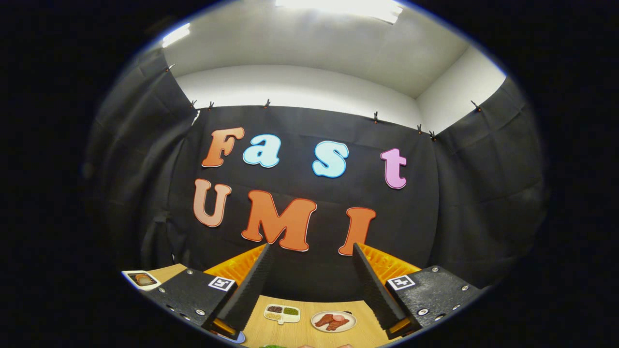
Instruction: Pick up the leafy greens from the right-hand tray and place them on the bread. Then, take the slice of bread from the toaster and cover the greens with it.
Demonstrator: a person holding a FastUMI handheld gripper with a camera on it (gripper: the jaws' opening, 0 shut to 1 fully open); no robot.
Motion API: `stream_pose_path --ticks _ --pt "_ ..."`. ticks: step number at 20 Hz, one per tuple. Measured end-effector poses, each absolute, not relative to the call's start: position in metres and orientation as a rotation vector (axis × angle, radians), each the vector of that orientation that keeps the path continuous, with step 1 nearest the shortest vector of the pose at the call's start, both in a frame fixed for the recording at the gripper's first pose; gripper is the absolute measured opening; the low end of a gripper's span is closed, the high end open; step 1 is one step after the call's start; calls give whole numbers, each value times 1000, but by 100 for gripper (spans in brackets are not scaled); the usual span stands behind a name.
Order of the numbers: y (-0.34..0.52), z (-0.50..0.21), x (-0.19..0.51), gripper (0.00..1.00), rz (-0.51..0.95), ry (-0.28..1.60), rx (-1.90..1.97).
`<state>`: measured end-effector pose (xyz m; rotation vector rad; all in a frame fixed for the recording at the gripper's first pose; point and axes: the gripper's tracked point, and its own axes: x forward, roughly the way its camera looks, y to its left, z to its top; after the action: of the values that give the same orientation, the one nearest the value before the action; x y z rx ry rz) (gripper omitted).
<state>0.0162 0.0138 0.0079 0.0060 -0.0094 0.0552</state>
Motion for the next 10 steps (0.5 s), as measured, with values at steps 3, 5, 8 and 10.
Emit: stream_pose_path --ticks 3,5,8,10 --pt "13 -6 18 99 48 14 34" --pt "8 -13 20 99 39 25 33" --pt "-4 -14 24 99 12 21 37" --pt "-9 -16 27 99 0 19 42"
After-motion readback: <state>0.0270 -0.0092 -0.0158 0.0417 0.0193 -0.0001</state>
